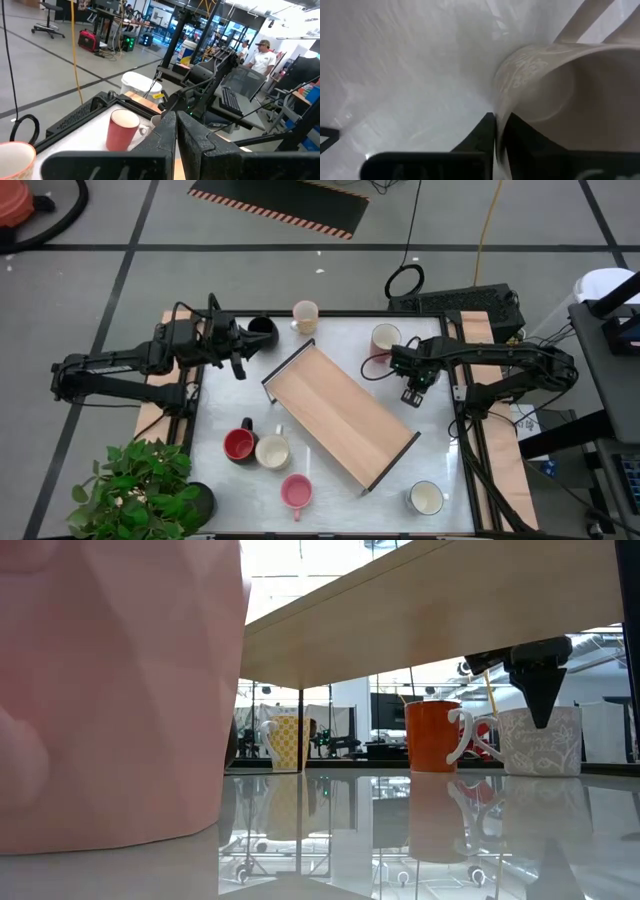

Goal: Place coffee mugs
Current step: Put the gray mug on the shelf

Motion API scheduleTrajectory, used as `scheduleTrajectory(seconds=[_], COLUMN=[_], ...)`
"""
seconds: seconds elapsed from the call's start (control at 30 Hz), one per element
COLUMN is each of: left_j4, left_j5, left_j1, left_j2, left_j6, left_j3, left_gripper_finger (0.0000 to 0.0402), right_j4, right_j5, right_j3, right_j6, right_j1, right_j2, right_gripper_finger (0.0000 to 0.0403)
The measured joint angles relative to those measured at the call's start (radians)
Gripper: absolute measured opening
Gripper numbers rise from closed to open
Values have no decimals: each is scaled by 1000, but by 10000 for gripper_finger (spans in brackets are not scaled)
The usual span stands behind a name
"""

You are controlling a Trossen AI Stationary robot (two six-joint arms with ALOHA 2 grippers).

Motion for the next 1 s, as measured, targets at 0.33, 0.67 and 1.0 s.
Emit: scheduleTrajectory(seconds=[0.33, 0.67, 1.0], left_j4=[0, -1, -1], left_j5=[0, -2, -1], left_j1=[0, 1, 1], left_j2=[-3, -3, -3], left_j6=[-27, -5, -5], left_j3=[0, 0, 0], left_gripper_finger=[19, 19, 19], right_j4=[-164, -303, -453], right_j5=[-61, -47, -70], right_j3=[137, 424, 675], right_j6=[89, 176, 266], right_j1=[29, 99, 175], right_j2=[-18, 9, 104], right_gripper_finger=[7, 7, 7])
